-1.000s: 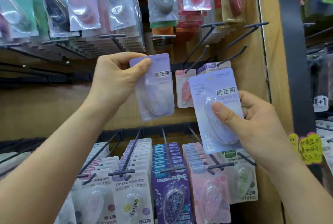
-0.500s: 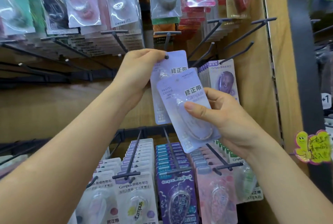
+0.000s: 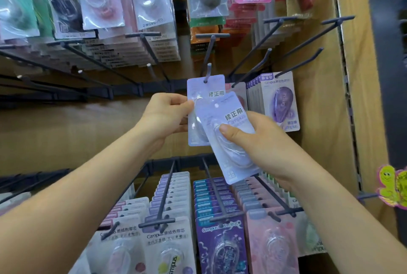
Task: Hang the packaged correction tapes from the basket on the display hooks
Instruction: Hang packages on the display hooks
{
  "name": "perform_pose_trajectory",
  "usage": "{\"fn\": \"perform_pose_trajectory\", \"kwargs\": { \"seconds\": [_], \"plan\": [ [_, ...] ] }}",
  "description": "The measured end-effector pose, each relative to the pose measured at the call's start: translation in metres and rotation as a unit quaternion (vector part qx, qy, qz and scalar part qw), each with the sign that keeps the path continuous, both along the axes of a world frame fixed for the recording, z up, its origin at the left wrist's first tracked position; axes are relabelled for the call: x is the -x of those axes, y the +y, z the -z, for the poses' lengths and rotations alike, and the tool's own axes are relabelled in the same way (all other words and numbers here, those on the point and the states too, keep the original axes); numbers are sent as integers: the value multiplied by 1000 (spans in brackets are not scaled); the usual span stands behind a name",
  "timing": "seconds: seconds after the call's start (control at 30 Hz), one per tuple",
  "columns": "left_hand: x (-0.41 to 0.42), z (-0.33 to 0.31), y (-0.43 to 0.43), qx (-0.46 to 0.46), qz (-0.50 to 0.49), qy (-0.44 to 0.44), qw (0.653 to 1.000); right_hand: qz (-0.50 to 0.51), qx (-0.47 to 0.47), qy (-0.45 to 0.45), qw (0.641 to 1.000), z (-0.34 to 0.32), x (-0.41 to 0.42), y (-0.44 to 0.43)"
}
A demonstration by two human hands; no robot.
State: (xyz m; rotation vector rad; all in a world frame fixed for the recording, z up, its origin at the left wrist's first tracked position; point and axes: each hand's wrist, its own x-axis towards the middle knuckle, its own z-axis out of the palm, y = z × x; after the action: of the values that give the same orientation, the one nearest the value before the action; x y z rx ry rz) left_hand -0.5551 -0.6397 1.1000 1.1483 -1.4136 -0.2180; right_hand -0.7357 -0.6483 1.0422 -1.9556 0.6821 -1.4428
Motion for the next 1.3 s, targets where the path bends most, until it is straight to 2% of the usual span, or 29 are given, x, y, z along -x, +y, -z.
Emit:
{"fn": "perform_pose_trajectory", "kwargs": {
  "seconds": [0.2,0.37,0.63,0.73,0.8,0.87,0.9,0.93,0.97,1.03,1.1,1.13,1.23,1.3],
  "plan": [
    [-16,-13,-66,-9,-90,-51,995,54,-28,0,998,7,12,-7],
    [-22,-21,-104,-22,-146,-64,987,4,-88,-52,995,9,26,-13],
    [-29,-25,-130,-43,-170,-73,982,-40,-93,-132,986,19,25,-20],
    [-25,-26,-113,-61,-213,-152,963,-46,-91,-138,985,19,24,-22],
    [-25,-25,-99,-64,-271,-242,930,-57,-91,-140,984,21,22,-22],
    [-23,-23,-83,-27,-295,-326,898,-71,-94,-143,983,22,21,-22],
    [-19,-21,-75,-1,-274,-355,894,-77,-97,-144,982,23,20,-21],
    [-14,-20,-66,20,-231,-354,906,-81,-99,-143,981,23,20,-21],
    [-6,-19,-55,28,-173,-316,932,-82,-100,-142,981,22,19,-21],
    [11,-15,-29,-2,-26,-169,985,-83,-98,-148,981,21,19,-22],
    [24,-11,-3,-62,111,-74,989,-95,-93,-162,978,20,18,-23],
    [27,-8,6,-80,148,-70,983,-104,-91,-164,977,19,18,-23],
    [30,5,19,-61,175,-94,978,-130,-71,-143,978,18,19,-19],
    [28,11,21,-26,170,-55,984,-156,-56,-118,979,17,18,-16]
  ]
}}
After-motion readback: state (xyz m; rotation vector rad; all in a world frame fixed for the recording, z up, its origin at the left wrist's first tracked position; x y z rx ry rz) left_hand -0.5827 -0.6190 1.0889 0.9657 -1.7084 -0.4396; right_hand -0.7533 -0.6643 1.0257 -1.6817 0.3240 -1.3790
